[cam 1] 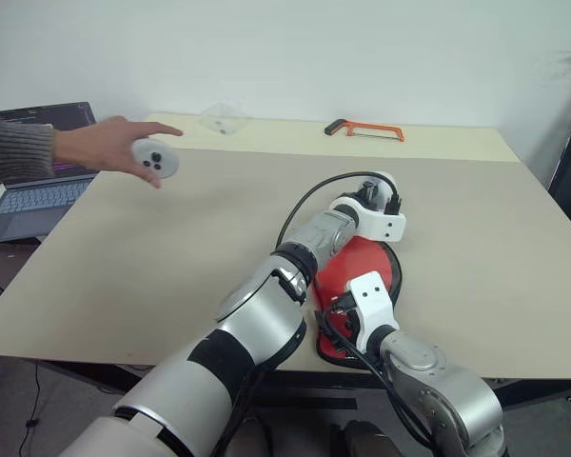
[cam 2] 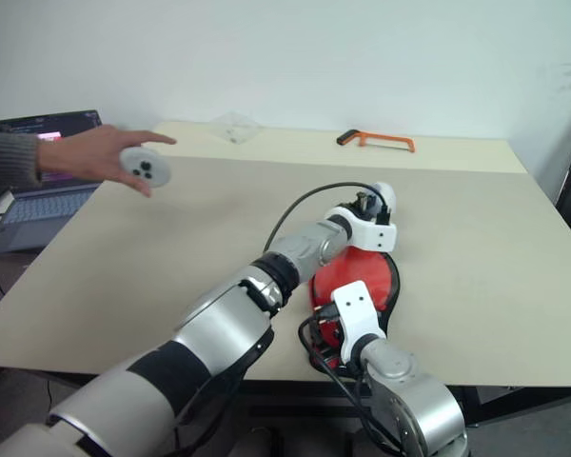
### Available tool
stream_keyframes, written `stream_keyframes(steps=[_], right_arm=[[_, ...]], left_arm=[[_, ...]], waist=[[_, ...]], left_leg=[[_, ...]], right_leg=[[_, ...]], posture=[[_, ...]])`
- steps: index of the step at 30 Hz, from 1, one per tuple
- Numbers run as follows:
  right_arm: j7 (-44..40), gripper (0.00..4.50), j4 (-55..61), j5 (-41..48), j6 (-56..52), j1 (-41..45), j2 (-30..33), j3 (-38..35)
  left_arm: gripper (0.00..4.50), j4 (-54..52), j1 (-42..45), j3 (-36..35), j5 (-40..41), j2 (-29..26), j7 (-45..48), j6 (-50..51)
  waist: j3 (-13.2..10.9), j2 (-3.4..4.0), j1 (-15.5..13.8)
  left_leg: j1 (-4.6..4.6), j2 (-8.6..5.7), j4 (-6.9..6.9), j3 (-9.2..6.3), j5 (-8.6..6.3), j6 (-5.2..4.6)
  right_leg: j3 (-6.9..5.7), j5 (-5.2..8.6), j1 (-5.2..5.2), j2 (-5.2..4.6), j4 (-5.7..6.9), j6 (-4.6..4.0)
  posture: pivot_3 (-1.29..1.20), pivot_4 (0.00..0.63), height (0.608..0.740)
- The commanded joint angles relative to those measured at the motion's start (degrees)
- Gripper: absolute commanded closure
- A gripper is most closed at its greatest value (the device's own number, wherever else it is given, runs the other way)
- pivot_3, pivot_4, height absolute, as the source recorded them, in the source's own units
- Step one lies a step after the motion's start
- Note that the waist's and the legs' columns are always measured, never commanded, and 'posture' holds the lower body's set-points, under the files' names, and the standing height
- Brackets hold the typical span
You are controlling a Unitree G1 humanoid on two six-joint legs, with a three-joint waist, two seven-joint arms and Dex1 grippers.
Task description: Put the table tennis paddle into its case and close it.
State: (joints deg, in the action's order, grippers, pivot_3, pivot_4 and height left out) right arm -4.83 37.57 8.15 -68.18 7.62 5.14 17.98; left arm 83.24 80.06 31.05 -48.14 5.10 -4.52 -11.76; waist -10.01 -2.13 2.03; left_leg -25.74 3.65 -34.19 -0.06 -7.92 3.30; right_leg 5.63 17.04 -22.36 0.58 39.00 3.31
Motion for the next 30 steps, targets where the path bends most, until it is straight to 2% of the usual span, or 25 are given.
stream_keyframes(steps=[1,3,7,12,16,19,22,25,30], right_arm=[[-2.59,0.00,-6.19,1.53,-0.86,-0.39,1.36,-0.66],[-4.25,0.00,-7.38,1.75,0.06,1.14,2.52,-1.81],[-9.02,0.00,-7.60,3.89,0.47,4.91,6.42,-5.48],[-15.63,0.00,-2.63,10.88,-3.73,8.56,11.22,-13.46],[-22.22,0.00,1.95,20.27,-10.74,10.79,14.64,-26.11],[-25.39,0.00,2.73,25.63,-14.03,11.17,16.40,-33.36],[-27.53,0.00,0.51,28.67,-14.79,11.22,19.39,-38.41],[-25.75,0.00,-4.97,28.67,-17.12,11.37,19.71,-43.15],[-24.92,0.00,-8.15,31.67,-24.11,9.67,16.96,-48.76]], left_arm=[[1.50,-2.29,-0.14,-1.01,1.54,-0.97,2.74,-0.73],[0.81,-2.42,-0.82,-1.65,2.57,-2.12,5.26,-1.51],[0.81,-2.95,-1.63,-5.58,7.03,-4.48,11.60,-3.49],[0.81,-4.28,-0.69,-14.15,16.61,-7.73,20.35,-6.29],[0.81,-6.89,0.67,-25.16,29.89,-12.18,38.39,-8.25],[0.81,-9.57,-0.11,-29.29,36.25,-15.77,51.45,-8.93],[0.81,-12.75,-2.10,-32.00,41.85,-18.33,63.16,-6.31],[0.81,-17.50,-7.04,-32.26,45.45,-20.41,72.58,-3.48],[0.81,-25.53,-14.64,-31.48,46.99,-24.39,74.88,0.58]], waist=[[0.06,0.00,0.01],[0.12,-0.03,0.03],[0.12,-0.04,0.30],[0.11,-0.04,0.12],[0.06,0.01,-0.13],[0.06,0.01,-0.11],[0.06,0.02,-0.10],[0.07,0.03,-0.01],[0.06,0.06,0.44]], left_leg=[[0.01,0.00,0.00,0.00,0.00,0.00],[0.03,0.00,-0.02,0.00,0.00,0.00],[0.06,0.00,-0.08,0.01,0.01,0.00],[0.00,-0.02,-0.15,0.03,0.02,-0.02],[-0.15,-0.02,-0.23,0.07,0.04,-0.03],[-0.15,-0.01,-0.06,0.04,0.03,-0.03],[-0.13,-0.02,0.17,0.00,0.02,-0.03],[-0.12,-0.01,0.22,-0.01,0.01,-0.03],[-0.06,0.03,0.17,-0.03,0.03,-0.05]], right_leg=[[0.00,-0.01,0.01,0.00,0.00,0.01],[0.01,-0.02,0.03,0.00,0.01,0.02],[0.04,-0.16,0.04,0.00,0.03,0.08],[0.03,-0.30,0.05,-0.04,0.03,0.17],[0.05,-0.27,-0.01,-0.05,-0.01,0.14],[0.00,-0.19,-0.03,-0.03,-0.01,0.02],[-0.08,-0.09,-0.06,-0.03,0.00,-0.21],[-0.10,-0.06,-0.07,-0.03,0.01,-0.27],[-0.09,-0.05,-0.07,-0.01,0.17,-0.26]], posture=[[0.00,0.150,0.740],[0.00,0.150,0.740],[0.00,0.150,0.740],[0.00,0.150,0.740],[0.00,0.150,0.740],[0.00,0.150,0.740],[0.00,0.150,0.740],[0.00,0.150,0.740],[0.00,0.150,0.740]])
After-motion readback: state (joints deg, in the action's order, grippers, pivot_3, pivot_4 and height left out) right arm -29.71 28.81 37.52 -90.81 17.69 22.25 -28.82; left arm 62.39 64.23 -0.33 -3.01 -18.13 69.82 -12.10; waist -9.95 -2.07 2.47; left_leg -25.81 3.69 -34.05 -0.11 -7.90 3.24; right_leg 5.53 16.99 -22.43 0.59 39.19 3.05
